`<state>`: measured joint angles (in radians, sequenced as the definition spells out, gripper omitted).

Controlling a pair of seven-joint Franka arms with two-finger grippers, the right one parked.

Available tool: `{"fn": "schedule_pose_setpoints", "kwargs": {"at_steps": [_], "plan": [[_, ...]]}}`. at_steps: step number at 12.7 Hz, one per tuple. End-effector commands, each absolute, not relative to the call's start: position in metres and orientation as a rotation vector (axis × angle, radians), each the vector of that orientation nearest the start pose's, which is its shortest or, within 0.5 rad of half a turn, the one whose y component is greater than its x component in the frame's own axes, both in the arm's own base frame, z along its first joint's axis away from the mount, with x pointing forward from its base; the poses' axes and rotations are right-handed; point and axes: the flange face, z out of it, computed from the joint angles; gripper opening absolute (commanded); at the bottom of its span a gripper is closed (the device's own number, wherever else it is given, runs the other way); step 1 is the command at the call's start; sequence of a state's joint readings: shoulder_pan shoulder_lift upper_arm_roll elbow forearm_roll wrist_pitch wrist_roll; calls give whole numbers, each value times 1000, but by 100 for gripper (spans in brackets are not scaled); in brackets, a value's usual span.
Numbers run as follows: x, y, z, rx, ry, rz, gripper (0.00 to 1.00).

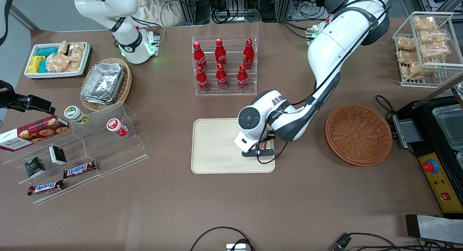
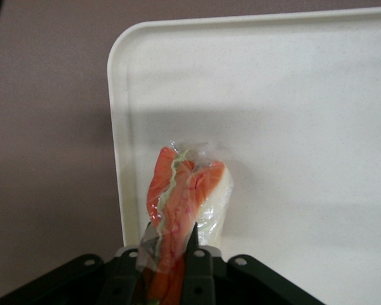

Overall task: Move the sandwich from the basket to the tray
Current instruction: 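Lower the sandwich onto the tray and open the left gripper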

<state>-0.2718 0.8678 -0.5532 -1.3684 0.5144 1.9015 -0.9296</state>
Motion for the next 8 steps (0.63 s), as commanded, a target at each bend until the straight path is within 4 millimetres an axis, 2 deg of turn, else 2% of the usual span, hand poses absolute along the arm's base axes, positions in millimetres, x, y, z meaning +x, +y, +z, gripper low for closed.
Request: {"fn": "schedule_pose_setpoints", "kwargs": {"at_steps": [1,4,6,8], "plan": [[570,-438,237,-2957,-11,112,78],[578,-427,253,-2957,-41,102,85],[586,-416,268,-2956,-58,91,85],[585,-411,284,-2932,-41,94,85]]}}
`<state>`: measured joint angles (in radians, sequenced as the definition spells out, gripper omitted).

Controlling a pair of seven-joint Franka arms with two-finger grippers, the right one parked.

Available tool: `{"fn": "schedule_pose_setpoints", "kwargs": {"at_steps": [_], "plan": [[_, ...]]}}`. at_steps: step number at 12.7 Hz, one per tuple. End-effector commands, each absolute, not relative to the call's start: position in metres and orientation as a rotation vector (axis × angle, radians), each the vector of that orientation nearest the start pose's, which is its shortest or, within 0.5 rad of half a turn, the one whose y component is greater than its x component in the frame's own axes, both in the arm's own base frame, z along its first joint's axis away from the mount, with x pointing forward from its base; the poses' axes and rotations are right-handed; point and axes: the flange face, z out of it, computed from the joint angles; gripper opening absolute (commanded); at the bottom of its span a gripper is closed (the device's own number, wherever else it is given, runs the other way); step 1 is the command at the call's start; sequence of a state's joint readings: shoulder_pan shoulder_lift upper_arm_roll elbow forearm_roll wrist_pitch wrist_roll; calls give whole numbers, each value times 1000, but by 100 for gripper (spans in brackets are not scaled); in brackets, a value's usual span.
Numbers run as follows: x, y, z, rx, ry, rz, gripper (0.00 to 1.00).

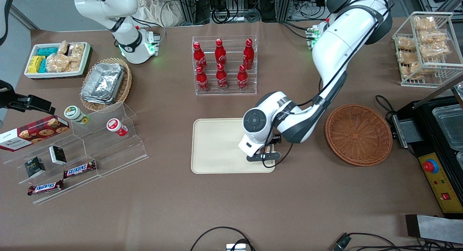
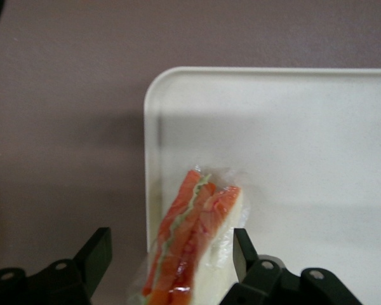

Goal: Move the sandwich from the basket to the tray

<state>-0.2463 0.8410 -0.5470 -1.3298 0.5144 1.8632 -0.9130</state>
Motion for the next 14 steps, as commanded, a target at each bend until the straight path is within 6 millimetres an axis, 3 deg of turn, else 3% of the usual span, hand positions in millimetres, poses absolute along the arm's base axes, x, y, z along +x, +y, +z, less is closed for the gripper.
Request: {"fn": "schedule_pose_setpoints", "kwargs": {"at_steps": [1,3,4,7,8,10,14], "plan": [[591,-403,298,-2933,-75,67,86],[602,-388,331,-2945,-131,1,86],[607,-379,346,-2947,-158,-27,91],[609,-364,385,-2924,-188,-79,95],[622,-335,393,-2916,-250,-64,96],[628,-314,431,-2939,-293,-81,96],[647,-245,474,-2940,-175,34,100]]}}
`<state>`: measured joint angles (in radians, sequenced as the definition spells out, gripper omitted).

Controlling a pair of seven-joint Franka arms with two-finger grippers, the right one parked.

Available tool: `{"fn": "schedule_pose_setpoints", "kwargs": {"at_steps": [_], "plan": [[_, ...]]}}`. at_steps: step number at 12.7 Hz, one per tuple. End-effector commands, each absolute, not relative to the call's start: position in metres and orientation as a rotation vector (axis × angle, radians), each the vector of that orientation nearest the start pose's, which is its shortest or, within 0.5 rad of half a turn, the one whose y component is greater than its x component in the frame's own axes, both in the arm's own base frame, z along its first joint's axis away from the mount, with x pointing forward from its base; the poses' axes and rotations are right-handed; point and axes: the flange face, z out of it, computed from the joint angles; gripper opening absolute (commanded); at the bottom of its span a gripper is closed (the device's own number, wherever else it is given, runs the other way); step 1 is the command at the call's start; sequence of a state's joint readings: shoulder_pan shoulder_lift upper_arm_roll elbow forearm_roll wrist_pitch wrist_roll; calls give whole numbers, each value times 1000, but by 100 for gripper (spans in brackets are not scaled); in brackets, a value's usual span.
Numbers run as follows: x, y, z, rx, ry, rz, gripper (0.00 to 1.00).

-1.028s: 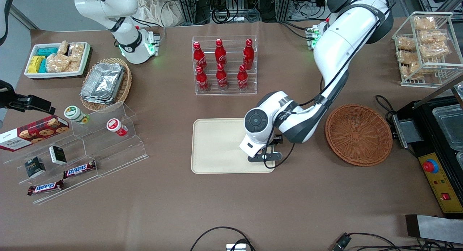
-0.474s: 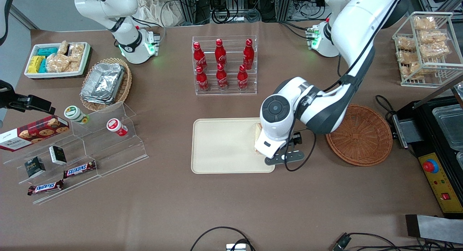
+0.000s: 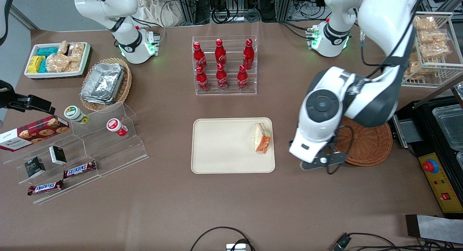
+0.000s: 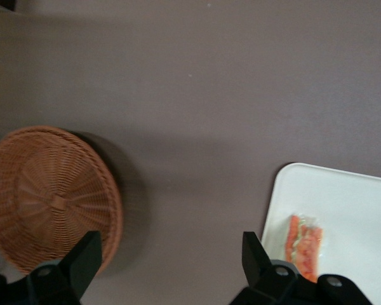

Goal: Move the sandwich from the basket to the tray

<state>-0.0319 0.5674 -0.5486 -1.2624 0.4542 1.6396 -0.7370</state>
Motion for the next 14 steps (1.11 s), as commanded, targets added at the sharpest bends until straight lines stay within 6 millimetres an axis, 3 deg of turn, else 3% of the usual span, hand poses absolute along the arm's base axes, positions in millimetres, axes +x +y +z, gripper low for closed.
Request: {"fn": "schedule_pose_setpoints", "kwargs": {"at_steps": [1,5,9,11,14], "plan": [[650,-231,486,-2944,-183,20,100],[653,-183,526,-2929,-202,-33,100],[652,-99,574,-2982,-83,-47,100],[651,-66,588,-3002,-25,-53,100],[648,-11,599,-3095,-101,-42,100]]}}
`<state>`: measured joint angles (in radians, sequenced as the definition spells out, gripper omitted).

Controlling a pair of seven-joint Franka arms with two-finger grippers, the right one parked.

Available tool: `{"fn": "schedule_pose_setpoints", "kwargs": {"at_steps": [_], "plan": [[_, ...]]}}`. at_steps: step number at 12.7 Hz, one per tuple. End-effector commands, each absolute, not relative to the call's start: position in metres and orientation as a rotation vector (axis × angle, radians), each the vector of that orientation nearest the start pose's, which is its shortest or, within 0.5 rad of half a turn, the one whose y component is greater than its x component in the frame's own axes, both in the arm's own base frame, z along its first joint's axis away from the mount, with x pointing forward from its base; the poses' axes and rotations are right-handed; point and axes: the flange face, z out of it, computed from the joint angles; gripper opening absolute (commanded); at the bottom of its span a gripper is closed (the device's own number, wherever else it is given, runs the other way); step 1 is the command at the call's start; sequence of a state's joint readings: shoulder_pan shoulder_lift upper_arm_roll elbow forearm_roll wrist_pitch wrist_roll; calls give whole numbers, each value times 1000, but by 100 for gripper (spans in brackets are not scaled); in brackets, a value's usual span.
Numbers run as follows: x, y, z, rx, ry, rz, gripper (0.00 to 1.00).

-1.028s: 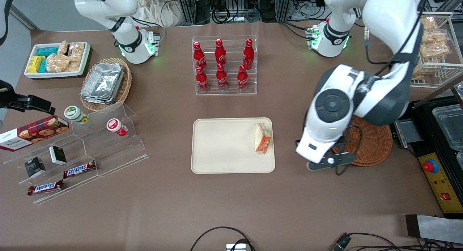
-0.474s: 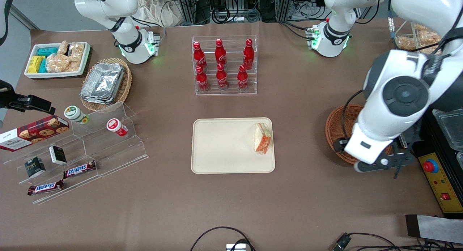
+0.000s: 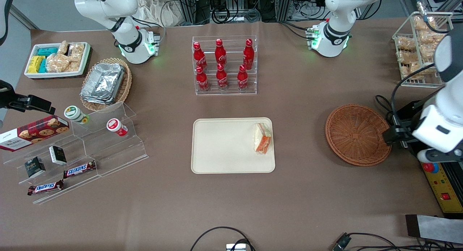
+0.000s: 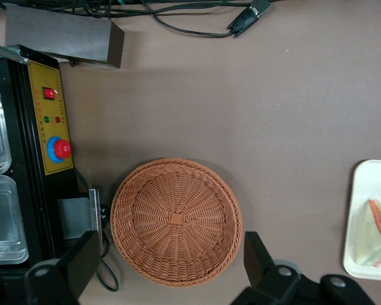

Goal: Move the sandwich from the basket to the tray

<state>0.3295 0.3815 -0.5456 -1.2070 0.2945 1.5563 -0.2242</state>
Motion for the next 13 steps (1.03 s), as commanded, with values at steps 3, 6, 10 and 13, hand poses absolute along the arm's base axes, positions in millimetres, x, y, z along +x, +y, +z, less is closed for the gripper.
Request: {"fn": "schedule_pose_setpoints", "kwargs": {"at_steps": [3,6,10,13], "plan": [[640,16,614,-3081,-145,-64,100],[635,20,614,-3083,-122,-21,100],[635,20,612,-3080,-120,-18,100],[630,18,600,-3052,-123,2,100]]}}
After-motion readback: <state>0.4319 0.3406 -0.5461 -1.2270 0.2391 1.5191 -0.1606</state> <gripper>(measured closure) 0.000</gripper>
